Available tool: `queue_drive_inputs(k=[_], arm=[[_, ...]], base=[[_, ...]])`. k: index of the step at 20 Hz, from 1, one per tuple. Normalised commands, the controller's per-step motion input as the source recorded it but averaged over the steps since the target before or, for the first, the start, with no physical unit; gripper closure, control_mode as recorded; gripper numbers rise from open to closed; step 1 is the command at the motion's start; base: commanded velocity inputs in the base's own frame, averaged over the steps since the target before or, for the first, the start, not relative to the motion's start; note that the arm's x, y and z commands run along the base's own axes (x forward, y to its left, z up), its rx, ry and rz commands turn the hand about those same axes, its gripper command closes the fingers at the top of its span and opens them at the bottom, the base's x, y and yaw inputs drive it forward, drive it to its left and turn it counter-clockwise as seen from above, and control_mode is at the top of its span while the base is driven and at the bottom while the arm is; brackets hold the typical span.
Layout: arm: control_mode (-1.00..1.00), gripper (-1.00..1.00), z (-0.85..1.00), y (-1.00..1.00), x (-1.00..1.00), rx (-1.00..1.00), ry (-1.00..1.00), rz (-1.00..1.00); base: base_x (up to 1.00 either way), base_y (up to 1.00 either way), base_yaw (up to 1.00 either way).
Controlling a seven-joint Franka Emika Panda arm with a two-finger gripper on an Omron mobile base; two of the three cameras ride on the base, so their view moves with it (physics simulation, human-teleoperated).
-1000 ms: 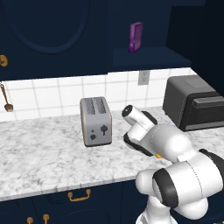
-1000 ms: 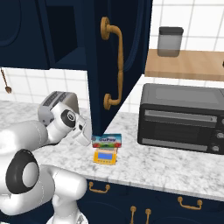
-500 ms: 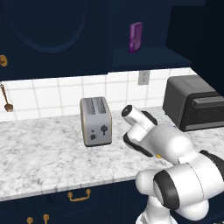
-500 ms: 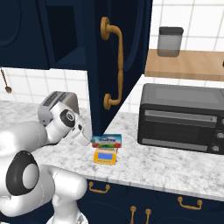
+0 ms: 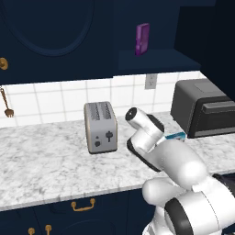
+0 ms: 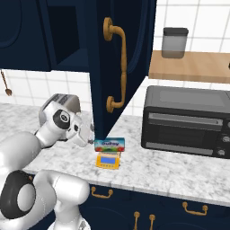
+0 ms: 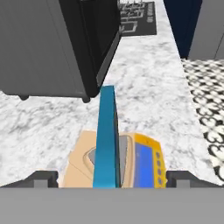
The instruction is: Pick the boxed food and place it on the digital scale for weighing, and close the cabinet.
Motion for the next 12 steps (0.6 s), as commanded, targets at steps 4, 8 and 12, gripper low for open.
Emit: queue_drive_inputs(k=[4,8,12], arm=[[-1.00,-1.00,0.89,0.14,-0.70,-0.01,-0.27,0.04],[-1.00,-1.00,0.87,0.00,-0.87,0.05,-0.32,0.07],[-1.00,-1.00,0.61,0.00,-0.93,0.15,-0.43,0.03]], base=[[0.00,0.00,0.00],[0.00,0.00,0.00],[0.00,0.00,0.00]])
